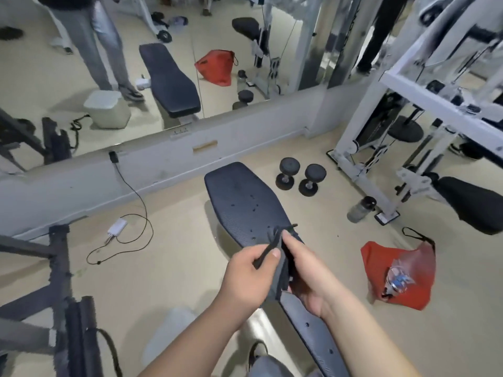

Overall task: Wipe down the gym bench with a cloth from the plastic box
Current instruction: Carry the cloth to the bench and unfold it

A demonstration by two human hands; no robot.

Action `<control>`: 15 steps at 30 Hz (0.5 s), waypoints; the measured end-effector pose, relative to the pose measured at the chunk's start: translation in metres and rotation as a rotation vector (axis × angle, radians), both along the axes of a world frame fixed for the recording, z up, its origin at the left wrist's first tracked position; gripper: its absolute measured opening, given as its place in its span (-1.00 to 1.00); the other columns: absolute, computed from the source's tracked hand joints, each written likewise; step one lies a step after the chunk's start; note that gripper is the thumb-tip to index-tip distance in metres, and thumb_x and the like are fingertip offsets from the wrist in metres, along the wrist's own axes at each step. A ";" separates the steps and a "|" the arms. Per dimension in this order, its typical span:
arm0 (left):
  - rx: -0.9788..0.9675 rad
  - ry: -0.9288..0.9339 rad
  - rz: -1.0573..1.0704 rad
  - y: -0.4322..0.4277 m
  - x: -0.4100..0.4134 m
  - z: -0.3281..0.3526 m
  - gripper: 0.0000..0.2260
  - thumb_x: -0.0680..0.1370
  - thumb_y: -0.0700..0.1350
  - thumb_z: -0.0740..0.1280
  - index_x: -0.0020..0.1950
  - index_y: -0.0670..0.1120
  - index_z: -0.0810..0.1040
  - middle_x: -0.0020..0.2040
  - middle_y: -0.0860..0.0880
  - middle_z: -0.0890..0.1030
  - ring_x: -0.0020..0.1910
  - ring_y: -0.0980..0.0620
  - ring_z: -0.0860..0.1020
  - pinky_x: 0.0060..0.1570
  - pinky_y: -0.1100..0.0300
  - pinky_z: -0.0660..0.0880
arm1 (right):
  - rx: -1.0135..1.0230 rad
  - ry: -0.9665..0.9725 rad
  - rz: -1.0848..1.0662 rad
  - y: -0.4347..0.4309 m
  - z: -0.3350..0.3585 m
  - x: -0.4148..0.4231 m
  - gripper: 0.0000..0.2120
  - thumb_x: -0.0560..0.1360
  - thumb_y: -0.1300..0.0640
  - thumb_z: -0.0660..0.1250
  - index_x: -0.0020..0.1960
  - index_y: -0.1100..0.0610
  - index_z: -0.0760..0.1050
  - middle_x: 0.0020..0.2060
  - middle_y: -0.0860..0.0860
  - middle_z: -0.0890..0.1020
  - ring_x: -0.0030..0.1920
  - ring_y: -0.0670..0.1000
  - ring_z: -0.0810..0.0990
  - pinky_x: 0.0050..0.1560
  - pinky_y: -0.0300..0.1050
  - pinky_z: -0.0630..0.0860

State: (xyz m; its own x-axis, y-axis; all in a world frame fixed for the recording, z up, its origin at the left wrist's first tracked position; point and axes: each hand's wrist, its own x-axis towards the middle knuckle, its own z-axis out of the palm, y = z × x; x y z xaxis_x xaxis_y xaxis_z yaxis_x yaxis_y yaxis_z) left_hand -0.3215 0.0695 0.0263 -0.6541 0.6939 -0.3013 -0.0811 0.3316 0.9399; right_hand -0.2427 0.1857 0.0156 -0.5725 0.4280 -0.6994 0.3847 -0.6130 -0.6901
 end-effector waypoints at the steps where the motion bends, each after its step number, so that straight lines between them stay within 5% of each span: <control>1: -0.004 0.046 -0.028 0.012 -0.004 -0.003 -0.78 0.57 0.07 0.29 -0.04 0.00 0.67 -0.17 -0.02 0.66 -0.10 -0.12 0.65 -0.04 -0.16 0.62 | -0.032 0.017 -0.019 0.009 0.003 -0.006 -0.48 0.56 -0.36 0.28 0.26 0.01 0.65 0.08 0.02 0.78 0.09 0.03 0.77 0.09 0.02 0.69; 4: -0.032 0.176 -0.118 0.046 -0.018 -0.013 -0.80 0.52 0.09 0.32 -0.03 0.03 0.66 -0.19 0.06 0.49 -0.13 0.09 0.55 -0.01 0.11 0.53 | -0.095 0.090 -0.037 0.041 -0.002 -0.024 -0.50 0.49 -0.38 0.34 0.16 -0.01 0.69 -0.01 -0.02 0.79 -0.07 -0.06 0.78 -0.21 -0.16 0.61; 8: -0.096 0.286 -0.173 0.084 -0.033 -0.025 -0.64 0.42 0.20 0.32 0.04 0.00 0.67 -0.06 0.08 0.52 0.03 0.09 0.48 0.12 0.20 0.43 | -0.119 0.061 -0.111 0.086 -0.029 -0.055 -0.57 0.44 -0.07 0.56 0.19 0.18 0.66 0.02 0.17 0.74 0.00 0.14 0.76 -0.05 0.00 0.70; 10: -0.085 0.248 -0.183 0.101 -0.044 -0.028 -0.57 0.42 0.16 0.37 0.23 0.03 0.66 0.11 0.12 0.54 0.18 0.13 0.49 0.27 0.25 0.39 | -0.155 0.033 -0.137 0.108 -0.041 -0.070 -0.65 0.51 0.04 0.46 0.17 0.26 0.63 -0.02 0.23 0.74 -0.02 0.19 0.76 0.04 0.06 0.69; 12: -0.071 0.123 -0.200 0.115 -0.061 -0.032 -0.65 0.46 -0.01 0.43 0.25 0.00 0.66 0.19 0.12 0.55 0.21 0.20 0.53 0.32 0.24 0.42 | -0.172 0.012 -0.185 0.126 -0.049 -0.081 -0.80 0.56 0.07 0.38 0.07 0.19 0.63 -0.21 0.17 0.73 -0.25 0.15 0.74 -0.22 -0.03 0.67; 15: -0.117 0.053 -0.171 0.130 -0.095 -0.035 -0.77 0.53 -0.13 0.42 0.18 -0.02 0.67 0.19 0.08 0.59 0.16 0.25 0.57 0.30 0.30 0.44 | -0.169 -0.031 -0.251 0.149 -0.060 -0.101 -0.76 0.56 0.08 0.36 0.14 0.19 0.64 -0.14 0.17 0.76 -0.29 0.16 0.73 -0.29 -0.05 0.65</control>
